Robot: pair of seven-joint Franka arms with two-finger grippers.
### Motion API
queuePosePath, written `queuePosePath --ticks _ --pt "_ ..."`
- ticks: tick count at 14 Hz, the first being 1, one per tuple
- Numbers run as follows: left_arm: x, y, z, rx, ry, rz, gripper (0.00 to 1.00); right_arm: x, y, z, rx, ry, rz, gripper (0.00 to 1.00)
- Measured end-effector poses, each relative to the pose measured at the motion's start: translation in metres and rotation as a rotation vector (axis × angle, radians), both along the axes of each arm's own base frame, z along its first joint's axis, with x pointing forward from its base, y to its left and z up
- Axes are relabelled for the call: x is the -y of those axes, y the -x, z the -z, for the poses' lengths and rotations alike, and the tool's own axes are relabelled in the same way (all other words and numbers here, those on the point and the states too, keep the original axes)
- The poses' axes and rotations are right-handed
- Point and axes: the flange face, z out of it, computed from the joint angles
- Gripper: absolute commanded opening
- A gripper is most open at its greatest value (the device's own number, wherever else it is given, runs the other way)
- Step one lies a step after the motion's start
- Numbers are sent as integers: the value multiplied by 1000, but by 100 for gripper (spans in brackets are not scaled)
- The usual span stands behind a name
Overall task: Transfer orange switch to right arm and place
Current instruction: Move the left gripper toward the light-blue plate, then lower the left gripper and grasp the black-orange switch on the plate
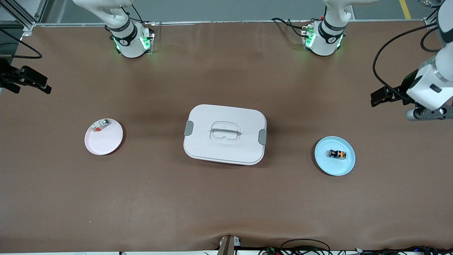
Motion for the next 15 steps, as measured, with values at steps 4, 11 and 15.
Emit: queuePosePath --ticks 4,11,15 --pt "1 -25 55 -13 8 2 100 0 0 0 0 0 0 100" --pt "2 -50 190 5 36 91 100 0 0 -1 2 0 0 100" --pt "-6 -66 253 13 30 139 100 0 0 -1 2 0 0 100"
